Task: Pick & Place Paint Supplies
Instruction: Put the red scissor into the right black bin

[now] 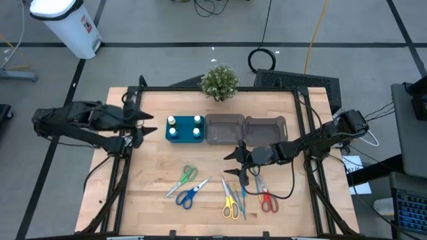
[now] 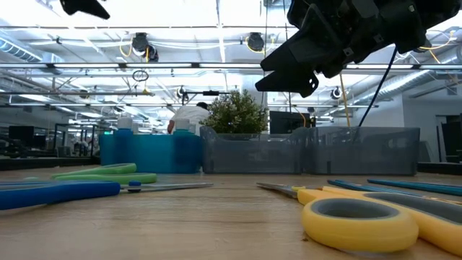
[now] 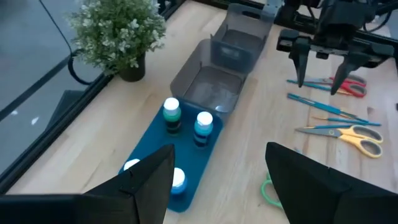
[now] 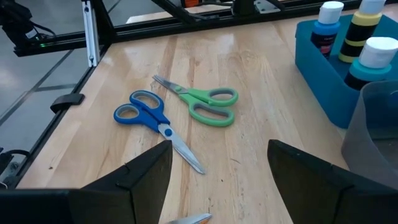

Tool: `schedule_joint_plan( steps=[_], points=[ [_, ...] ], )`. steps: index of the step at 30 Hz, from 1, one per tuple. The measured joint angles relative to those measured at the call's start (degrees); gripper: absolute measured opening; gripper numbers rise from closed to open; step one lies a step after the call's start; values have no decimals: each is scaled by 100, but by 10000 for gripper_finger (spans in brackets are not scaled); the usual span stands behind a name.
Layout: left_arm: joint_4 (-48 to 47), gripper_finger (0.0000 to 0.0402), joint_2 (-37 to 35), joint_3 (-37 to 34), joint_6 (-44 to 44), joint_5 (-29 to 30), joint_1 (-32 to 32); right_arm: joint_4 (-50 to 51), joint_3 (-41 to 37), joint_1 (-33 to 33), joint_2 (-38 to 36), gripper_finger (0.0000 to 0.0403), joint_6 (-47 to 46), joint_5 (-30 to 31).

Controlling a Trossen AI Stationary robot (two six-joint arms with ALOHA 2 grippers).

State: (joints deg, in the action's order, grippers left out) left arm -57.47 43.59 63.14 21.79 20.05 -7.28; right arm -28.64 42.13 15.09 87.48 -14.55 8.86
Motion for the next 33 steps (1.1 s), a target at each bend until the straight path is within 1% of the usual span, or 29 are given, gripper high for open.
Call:
schedule_joint_plan(
  steps=[6, 10, 14, 17, 19, 23, 26, 33],
  points=[
    [871, 259, -294, -1217, -94, 59, -283, 0, 0, 0, 0, 254, 0, 0],
    [1352, 253, -428, -1854, -170, 62, -523, 5, 0, 0, 0, 254, -1, 0],
    [1752, 256, -727, -2277, -374, 128, -829, 39, 0, 0, 0, 254, -115, 0],
    [2426, 261, -1142, -2530, -610, 148, -1080, 72, 0, 0, 0, 254, -128, 0],
    [2984, 264, -1434, -2705, -899, 127, -1242, 67, 0, 0, 0, 254, -128, 0],
    [3734, 265, -1946, -3159, -1486, 116, -1474, -15, 0, 0, 0, 254, -127, -11],
    [3901, 261, -2295, -3508, -1636, 118, -1547, -24, 0, 0, 0, 254, -129, -14],
    [4136, 257, -3033, -4176, -1509, 110, -1656, -30, -2, 2, 0, 254, -127, -247]
  ],
)
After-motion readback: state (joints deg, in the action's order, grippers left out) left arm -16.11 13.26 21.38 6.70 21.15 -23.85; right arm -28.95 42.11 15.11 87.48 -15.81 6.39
